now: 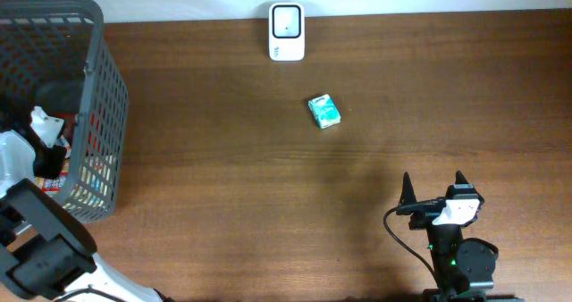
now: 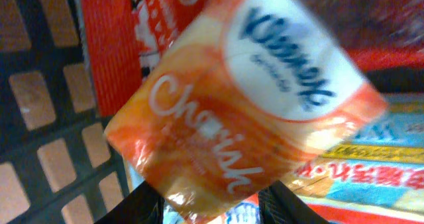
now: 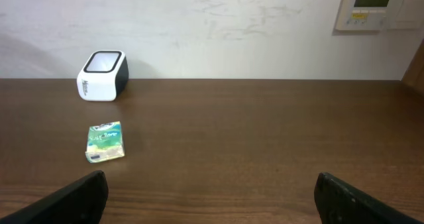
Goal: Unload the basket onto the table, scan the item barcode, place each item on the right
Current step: 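Grasp an orange Kleenex tissue pack from the basket with the left gripper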
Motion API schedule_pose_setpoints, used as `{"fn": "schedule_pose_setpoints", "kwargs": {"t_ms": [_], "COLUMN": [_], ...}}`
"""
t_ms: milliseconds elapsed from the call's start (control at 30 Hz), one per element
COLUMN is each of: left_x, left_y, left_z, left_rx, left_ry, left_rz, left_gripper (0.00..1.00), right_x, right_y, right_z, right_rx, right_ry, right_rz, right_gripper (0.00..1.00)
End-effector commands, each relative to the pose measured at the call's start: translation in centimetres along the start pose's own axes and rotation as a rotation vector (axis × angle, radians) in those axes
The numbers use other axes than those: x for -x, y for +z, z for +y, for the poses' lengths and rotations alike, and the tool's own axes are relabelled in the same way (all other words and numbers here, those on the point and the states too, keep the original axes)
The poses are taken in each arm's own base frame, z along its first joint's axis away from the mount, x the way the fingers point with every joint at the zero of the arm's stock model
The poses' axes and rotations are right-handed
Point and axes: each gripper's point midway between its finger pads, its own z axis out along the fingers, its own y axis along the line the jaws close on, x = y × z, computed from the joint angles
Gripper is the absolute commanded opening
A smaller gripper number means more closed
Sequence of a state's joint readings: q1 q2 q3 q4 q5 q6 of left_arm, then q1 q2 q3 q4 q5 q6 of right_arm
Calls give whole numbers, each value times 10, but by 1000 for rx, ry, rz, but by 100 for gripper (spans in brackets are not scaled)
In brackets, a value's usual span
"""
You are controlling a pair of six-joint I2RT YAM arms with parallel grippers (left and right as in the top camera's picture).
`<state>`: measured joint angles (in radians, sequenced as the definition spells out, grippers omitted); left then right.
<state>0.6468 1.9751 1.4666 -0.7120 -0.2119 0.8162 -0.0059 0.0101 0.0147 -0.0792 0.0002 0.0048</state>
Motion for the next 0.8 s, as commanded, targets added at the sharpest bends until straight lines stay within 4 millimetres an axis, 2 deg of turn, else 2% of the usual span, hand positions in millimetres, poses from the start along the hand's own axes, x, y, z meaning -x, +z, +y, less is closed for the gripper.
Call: {"fn": "schedule_pose_setpoints", "kwargs": {"t_ms": [0,33,67,100,167,200,233,267,300,367,400,433,467,500,533,567,633,667,700,733,767], "left_x": [14,15,13,11,16,25,41,58,75,107,116,123,130,137,141,147,166,176,184,186,183], "left_y": [8,8,8,8,2,-11,-43,-84,-116,-180,-209,-269,-305,-337,-353,-361,-372,-384,-396,-395,-388], "left_z": [-19,-20,-18,-14,-6,5,32,58,67,67,72,82,75,56,35,3,-63,-110,-152,-186,-211], "left_rx": [-96,-97,-88,-69,-46,-22,34,66,35,-100,-138,-250,-385,-547,-654,-764,-885,-950,-983,-949,-885], "left_ry": [9,11,2,-28,-117,-194,-354,-526,-593,-627,-691,-906,-962,-982,-992,-1006,-901,-810,-732,-697,-683], "left_rz": [-83,-83,-73,-59,-71,-107,-189,-302,-412,-646,-734,-886,-973,-1022,-1009,-940,-840,-793,-759,-708,-655], "left_gripper": [41,27,7,0,0,0,0,0,0,0,0,0,0,0,0,0,0,0,0,0,0], "right_x": [-4,-4,-4,-4,-4,-4,-4,-4,-4,-4,-4,-4,-4,-4,-4,-4,-4,-4,-4,-4,-4], "right_y": [0,0,0,0,0,0,0,0,0,0,0,0,0,0,0,0,0,0,0,0,0], "right_z": [-1,-1,-1,-1,-1,-1,-1,-1,-1,-1,-1,-1,-1,-1,-1,-1,-1,-1,-1,-1,-1], "right_rx": [-5,-5,-5,-5,-5,-5,-5,-5,-5,-5,-5,-5,-5,-5,-5,-5,-5,-5,-5,-5,-5], "right_ry": [11,11,11,11,11,11,11,11,10,10,11,11,11,11,11,11,11,11,11,11,11], "right_rz": [5,5,5,5,5,5,5,5,5,5,5,5,5,5,5,5,5,5,5,5,5], "right_gripper": [98,98,98,98,99,99,99,98,98,99,98,98,99,99,99,98,98,98,99,98,98]}}
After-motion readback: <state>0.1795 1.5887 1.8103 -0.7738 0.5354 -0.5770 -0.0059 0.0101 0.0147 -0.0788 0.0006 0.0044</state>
